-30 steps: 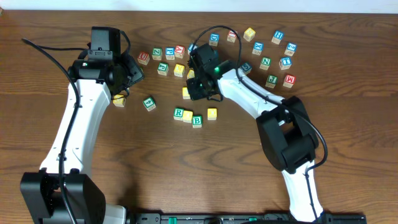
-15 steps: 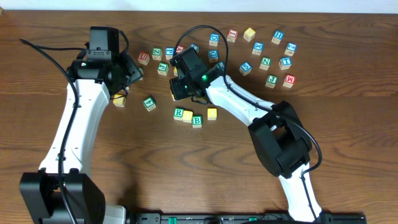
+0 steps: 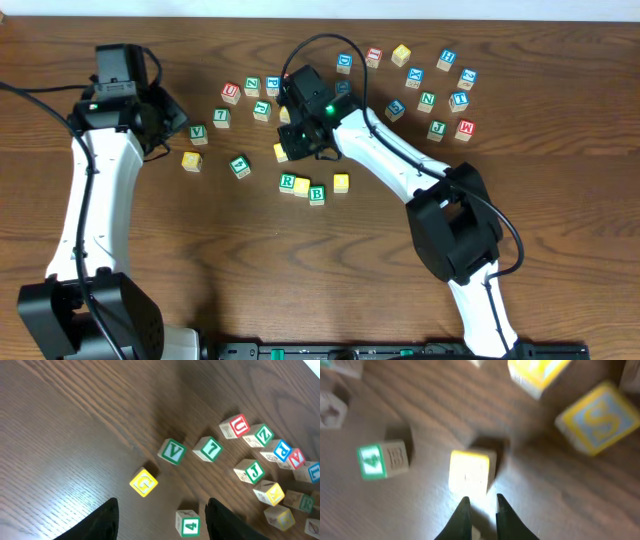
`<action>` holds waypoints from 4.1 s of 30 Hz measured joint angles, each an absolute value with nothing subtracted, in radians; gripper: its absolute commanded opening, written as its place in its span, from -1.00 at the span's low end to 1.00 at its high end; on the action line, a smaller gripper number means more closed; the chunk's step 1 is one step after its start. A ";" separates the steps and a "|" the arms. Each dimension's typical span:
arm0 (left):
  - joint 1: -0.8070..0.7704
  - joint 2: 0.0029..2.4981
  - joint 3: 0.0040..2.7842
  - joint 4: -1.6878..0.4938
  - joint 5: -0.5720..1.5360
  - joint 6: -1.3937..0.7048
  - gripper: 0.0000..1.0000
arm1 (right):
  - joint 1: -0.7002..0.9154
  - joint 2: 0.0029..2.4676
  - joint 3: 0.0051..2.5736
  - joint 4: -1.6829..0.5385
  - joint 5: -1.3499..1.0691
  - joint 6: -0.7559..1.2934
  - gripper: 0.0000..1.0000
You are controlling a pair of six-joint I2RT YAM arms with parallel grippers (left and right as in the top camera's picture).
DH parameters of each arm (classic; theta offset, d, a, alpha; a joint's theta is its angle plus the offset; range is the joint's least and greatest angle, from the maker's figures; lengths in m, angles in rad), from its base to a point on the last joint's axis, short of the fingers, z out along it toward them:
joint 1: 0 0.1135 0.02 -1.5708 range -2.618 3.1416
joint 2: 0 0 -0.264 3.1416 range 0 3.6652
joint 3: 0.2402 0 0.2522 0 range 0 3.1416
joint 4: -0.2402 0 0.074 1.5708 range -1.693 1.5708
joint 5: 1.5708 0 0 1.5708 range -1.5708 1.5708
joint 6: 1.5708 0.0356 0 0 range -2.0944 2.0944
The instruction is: Spell out ROBOT
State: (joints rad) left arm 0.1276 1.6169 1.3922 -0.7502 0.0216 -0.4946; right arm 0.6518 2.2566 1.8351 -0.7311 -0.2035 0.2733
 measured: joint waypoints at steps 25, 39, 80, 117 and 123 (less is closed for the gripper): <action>0.131 1.617 1.392 -0.744 0.020 -0.474 0.10 | 0.723 2.272 1.787 -0.691 -0.111 0.266 -0.87; 0.131 1.617 1.392 -0.744 0.020 -0.474 0.10 | 0.714 2.328 1.779 -0.389 -0.065 0.265 -0.88; 0.115 1.618 1.392 -0.751 0.020 -0.417 0.11 | 0.160 1.908 1.798 -0.983 -0.051 0.342 0.13; 0.115 1.621 1.392 -0.748 0.020 -0.414 0.12 | -0.015 2.239 1.798 -0.683 -0.014 0.123 0.11; 0.115 1.621 1.392 -0.748 0.020 -0.414 0.12 | -0.017 2.293 1.798 -0.648 -0.022 0.100 0.01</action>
State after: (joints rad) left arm 0.1150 1.6207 1.3922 -0.7479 0.0196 -0.4141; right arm -0.0170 2.2929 1.7977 -0.6483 -0.0219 0.0998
